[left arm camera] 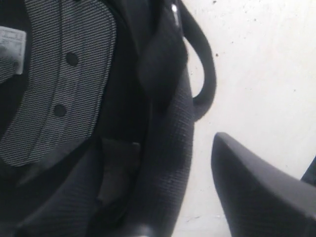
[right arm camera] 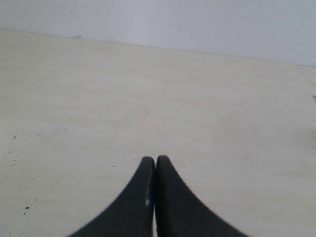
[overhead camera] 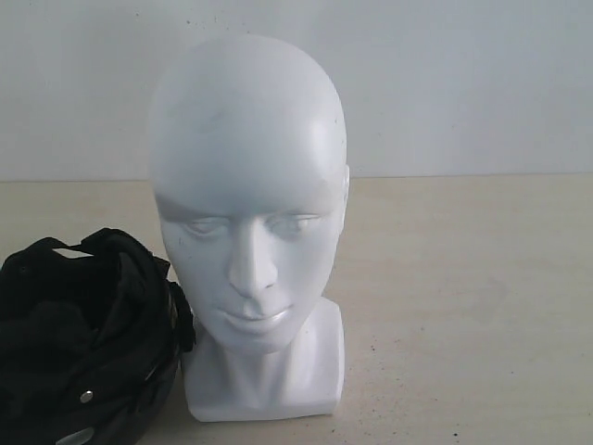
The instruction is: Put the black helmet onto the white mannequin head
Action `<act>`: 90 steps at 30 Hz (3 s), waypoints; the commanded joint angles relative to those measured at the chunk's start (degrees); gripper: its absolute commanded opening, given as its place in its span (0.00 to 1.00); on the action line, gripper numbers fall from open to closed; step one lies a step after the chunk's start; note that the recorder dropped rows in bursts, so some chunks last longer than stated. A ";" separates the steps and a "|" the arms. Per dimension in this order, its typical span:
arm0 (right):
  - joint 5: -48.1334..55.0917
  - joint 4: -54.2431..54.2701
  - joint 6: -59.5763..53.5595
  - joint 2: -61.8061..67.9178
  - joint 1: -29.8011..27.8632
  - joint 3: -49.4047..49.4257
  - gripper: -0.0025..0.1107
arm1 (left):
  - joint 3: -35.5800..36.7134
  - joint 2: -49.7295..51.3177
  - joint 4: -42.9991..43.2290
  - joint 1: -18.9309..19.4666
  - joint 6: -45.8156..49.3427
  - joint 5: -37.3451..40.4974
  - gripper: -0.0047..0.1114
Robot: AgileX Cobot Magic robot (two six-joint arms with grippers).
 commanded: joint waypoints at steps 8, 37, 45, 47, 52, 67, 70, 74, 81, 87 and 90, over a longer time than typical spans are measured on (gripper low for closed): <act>-0.66 -0.26 0.00 -0.28 -0.21 -0.02 0.02 | -9.71 -1.00 10.27 -0.17 -7.96 13.95 0.56; -0.66 -0.26 0.00 -0.28 -0.21 -0.02 0.02 | 3.31 -6.45 19.60 -0.17 4.36 0.62 0.56; -0.53 -0.26 0.00 -0.28 -0.21 -0.02 0.02 | 3.31 -5.91 19.86 -0.17 0.54 0.74 0.62; -0.53 -0.26 0.00 -0.28 -0.21 -0.02 0.02 | 3.31 -6.07 20.02 -0.17 -1.66 1.17 0.63; -0.53 -0.26 0.00 -0.28 -0.21 -0.02 0.02 | 3.31 -7.20 21.47 -0.17 -1.41 2.22 0.63; -0.53 -0.26 0.00 -0.28 -0.21 -0.02 0.02 | 3.31 -3.58 19.41 -0.17 -3.23 -3.37 0.72; -0.53 -0.26 0.00 -0.28 -0.21 -0.02 0.02 | 3.31 -3.22 18.82 -0.17 -3.23 -4.31 0.71; -0.53 -0.26 0.00 -0.28 -0.21 -0.02 0.02 | 3.31 -1.35 16.50 -0.17 -2.35 -5.65 0.71; -0.53 -0.26 0.00 -0.28 -0.21 -0.02 0.02 | 3.31 1.56 9.35 -0.17 -1.94 -7.37 0.71; -0.53 -0.26 0.00 -0.28 -0.21 -0.02 0.02 | 3.31 1.66 -0.27 -0.17 0.31 -9.63 0.71; -0.53 -0.26 0.00 -0.28 -0.21 -0.02 0.02 | 3.31 1.66 -0.42 -0.17 0.31 -9.41 0.71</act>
